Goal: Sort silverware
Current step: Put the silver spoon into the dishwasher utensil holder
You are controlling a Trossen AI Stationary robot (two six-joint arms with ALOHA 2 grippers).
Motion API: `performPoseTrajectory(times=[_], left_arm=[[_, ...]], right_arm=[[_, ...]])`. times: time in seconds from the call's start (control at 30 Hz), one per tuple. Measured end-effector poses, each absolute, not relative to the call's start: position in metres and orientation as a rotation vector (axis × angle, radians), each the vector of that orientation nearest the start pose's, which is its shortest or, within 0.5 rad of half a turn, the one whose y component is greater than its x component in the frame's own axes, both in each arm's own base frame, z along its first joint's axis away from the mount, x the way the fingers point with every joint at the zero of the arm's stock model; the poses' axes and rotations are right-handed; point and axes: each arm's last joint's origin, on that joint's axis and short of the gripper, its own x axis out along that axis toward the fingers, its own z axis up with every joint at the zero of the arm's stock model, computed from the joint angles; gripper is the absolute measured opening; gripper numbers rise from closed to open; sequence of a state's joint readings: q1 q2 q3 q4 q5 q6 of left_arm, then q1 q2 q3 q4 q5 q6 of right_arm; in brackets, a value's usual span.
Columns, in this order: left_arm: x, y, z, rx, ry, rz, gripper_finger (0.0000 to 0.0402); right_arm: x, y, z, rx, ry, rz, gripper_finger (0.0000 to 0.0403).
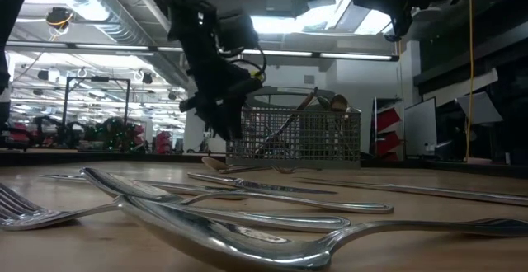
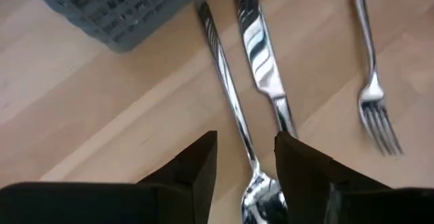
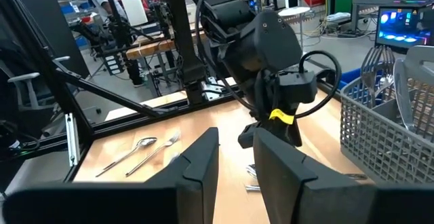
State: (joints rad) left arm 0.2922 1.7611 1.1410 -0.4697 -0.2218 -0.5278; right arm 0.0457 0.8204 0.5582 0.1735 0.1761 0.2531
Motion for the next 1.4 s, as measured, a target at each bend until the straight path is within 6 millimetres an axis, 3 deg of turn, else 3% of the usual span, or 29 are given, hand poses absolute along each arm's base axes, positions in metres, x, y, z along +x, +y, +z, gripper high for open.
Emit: performPoseTrajectory(times=[0.23, 0.67, 0.8, 1.07, 1.4], left_arm=[[0.332, 0.107, 0.173, -0.494, 0.927, 0.732, 0.0136], [0.341, 0.108, 0.132, -0.468, 1.030, 0.723, 0.0136], [0.344, 0.103, 0.126, -0.424, 1.060, 0.709, 0.0118], [0.343, 0.093, 0.125, -0.387, 1.108, 0.685, 0.0013], [0.350, 0.093, 0.143, -0.442, 1.087, 0.614, 0.0006]], right_arm=[[0.188, 0.003, 0.282, 0.188, 0.080, -0.140, 0.0094], [0.188, 0.003, 0.281, 0.180, 0.088, -0.157, 0.0094], [0.188, 0.003, 0.281, 0.178, 0.088, -0.157, 0.0094], [0.188, 0.002, 0.281, 0.123, 0.089, -0.207, 0.0094], [0.187, 0.001, 0.281, -0.012, 0.103, -0.235, 0.0094]])
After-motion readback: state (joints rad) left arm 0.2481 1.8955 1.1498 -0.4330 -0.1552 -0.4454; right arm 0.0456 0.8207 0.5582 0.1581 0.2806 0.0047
